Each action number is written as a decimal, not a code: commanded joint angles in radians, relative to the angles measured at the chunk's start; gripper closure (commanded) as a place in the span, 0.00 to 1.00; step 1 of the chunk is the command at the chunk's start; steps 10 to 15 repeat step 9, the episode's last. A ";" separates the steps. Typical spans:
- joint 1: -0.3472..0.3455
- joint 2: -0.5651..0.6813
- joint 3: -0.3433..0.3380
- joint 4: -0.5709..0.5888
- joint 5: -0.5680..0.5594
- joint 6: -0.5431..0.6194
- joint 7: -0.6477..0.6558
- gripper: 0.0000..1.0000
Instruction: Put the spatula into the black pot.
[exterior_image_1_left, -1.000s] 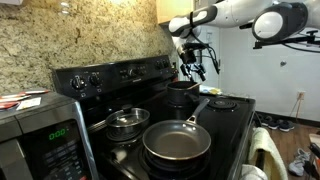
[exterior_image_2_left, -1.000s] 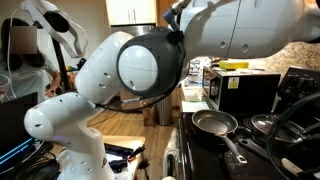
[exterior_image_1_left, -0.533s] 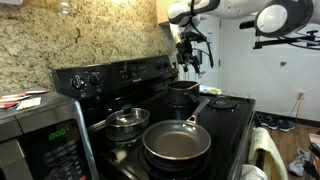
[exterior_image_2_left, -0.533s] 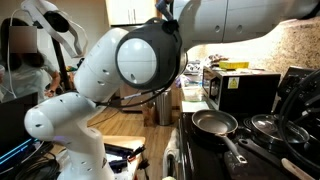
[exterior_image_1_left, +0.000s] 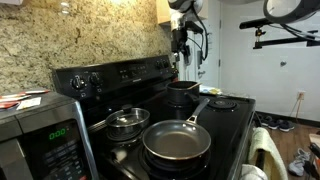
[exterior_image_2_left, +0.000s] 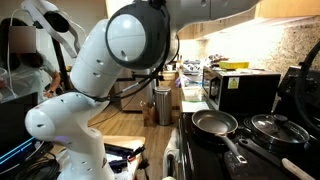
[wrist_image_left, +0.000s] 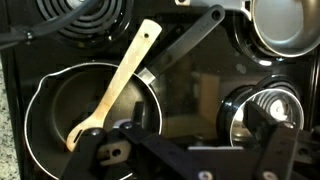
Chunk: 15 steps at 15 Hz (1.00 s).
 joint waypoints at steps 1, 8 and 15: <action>0.008 -0.129 0.004 -0.238 0.062 0.126 0.060 0.00; 0.009 -0.087 0.000 -0.179 0.039 0.097 0.036 0.00; 0.009 -0.089 0.000 -0.180 0.039 0.097 0.036 0.00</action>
